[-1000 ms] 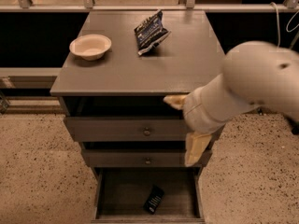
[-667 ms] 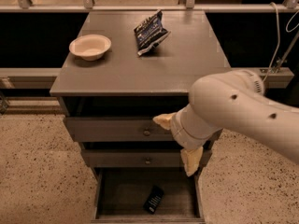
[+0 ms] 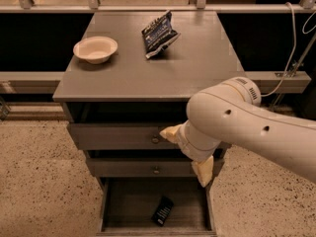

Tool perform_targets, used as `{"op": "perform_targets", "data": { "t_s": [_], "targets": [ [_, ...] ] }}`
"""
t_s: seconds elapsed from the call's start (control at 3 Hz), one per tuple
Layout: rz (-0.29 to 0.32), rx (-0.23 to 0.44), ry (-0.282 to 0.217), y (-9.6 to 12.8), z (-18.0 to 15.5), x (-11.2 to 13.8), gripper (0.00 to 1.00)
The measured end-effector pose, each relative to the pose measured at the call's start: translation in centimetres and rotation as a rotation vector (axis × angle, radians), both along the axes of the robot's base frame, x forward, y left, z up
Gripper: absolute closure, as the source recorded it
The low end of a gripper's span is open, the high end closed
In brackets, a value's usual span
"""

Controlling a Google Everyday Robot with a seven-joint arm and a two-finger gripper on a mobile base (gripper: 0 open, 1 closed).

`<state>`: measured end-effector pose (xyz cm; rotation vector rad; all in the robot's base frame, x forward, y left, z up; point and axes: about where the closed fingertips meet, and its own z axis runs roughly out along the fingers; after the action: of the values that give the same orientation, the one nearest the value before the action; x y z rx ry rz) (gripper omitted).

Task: Pick rxbar blueberry from bottom drawer and place on counter

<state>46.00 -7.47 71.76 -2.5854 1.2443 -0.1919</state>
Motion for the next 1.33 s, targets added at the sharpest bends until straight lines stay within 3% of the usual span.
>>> {"op": "perform_targets", "data": {
  "t_s": [0.33, 0.67, 1.0, 1.33],
  "targets": [
    [0.047, 0.094, 0.069, 0.6, -4.7, -0.5, 0.00],
    [0.069, 0.291, 0.084, 1.5, -8.8, -0.5, 0.00],
    [0.083, 0.353, 0.088, -0.9, -11.5, -1.6, 0.00],
    [0.111, 0.172, 0.099, -2.9, -14.0, -0.7, 0.00]
  ]
}}
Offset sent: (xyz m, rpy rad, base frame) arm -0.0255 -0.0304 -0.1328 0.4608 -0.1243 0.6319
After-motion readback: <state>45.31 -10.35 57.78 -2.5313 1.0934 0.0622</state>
